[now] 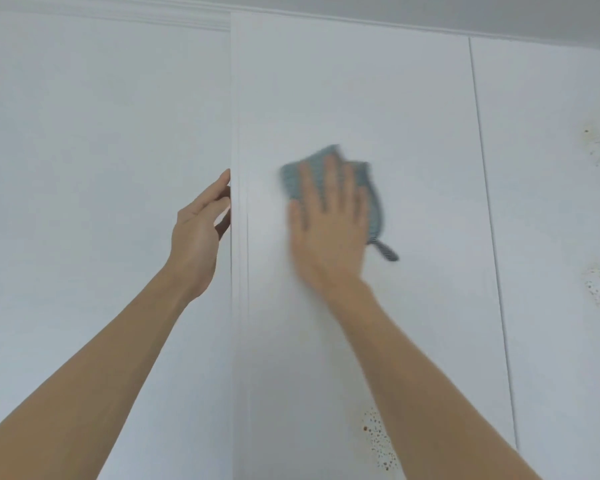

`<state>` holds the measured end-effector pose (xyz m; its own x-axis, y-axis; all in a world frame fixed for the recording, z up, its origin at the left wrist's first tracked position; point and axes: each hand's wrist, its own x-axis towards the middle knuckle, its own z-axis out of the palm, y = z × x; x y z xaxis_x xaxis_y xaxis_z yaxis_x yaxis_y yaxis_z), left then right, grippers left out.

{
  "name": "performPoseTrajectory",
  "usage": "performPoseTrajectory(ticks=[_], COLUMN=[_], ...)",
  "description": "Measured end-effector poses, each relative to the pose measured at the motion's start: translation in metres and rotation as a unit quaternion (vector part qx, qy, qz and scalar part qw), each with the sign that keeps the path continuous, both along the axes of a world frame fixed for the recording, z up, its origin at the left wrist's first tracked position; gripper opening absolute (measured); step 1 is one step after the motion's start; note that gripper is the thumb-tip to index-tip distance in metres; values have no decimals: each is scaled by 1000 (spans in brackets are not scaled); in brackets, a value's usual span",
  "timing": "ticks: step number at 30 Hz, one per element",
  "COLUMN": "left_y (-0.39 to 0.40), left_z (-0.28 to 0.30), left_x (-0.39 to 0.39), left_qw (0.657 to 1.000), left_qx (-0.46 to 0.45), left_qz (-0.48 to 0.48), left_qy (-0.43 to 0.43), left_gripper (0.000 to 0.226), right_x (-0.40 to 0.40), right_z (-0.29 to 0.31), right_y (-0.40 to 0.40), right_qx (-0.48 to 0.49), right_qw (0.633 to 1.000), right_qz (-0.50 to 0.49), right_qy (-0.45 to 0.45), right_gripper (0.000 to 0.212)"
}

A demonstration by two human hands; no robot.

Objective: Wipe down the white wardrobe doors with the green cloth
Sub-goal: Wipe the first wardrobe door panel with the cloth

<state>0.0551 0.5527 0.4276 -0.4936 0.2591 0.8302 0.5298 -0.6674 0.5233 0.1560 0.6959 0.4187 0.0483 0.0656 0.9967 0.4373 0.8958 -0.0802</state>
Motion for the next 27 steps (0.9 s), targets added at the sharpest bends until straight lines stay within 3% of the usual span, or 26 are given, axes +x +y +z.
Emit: performPoseTrajectory(ticks=[3, 6, 8, 10, 13, 15, 17, 19, 23, 25, 27], left_y=[-1, -2, -2, -2, -1, 0, 1, 1, 0, 0, -2], left_z=[2, 1, -1, -3, -9, -12, -13, -14, -15, -17, -17], left_x=[-2, 3, 7, 8, 6, 10, 14, 16, 8, 6, 6], left_qw=[999, 998, 998, 999, 1000, 1000, 1000, 1000, 1000, 1000, 1000], left_qx=[19, 28, 27, 12, -2, -1, -1, -7, -6, -9, -7], left_qz=[-26, -50, -47, -29, -5, -2, 1, 2, 3, 4, 11], left_qy=[-34, -28, -11, 8, 24, 15, 7, 9, -3, 3, 6], left_gripper=[34, 32, 35, 38, 43, 45, 44, 45, 41, 42, 41], right_x=[-11, 14, 37, 66, 86, 68, 37, 5, -9, 10, 34], right_z=[-31, -25, -16, -15, -16, -10, -10, -23, -50, -46, -39], right_y=[-25, 7, 46, 82, 103, 80, 39, -3, -26, -1, 36], right_qx=[139, 166, 100, -28, -219, -265, -196, -54, 134, 172, 136], right_qw=[980, 972, 989, 1000, 968, 950, 971, 998, 979, 968, 979], right_qz=[17, 17, 12, -2, 13, 5, -3, 14, 24, 16, 13], right_qy=[-143, -167, -105, -1, 124, 167, 135, 32, -154, -184, -153], right_gripper=[54, 52, 53, 57, 56, 56, 57, 57, 54, 52, 53])
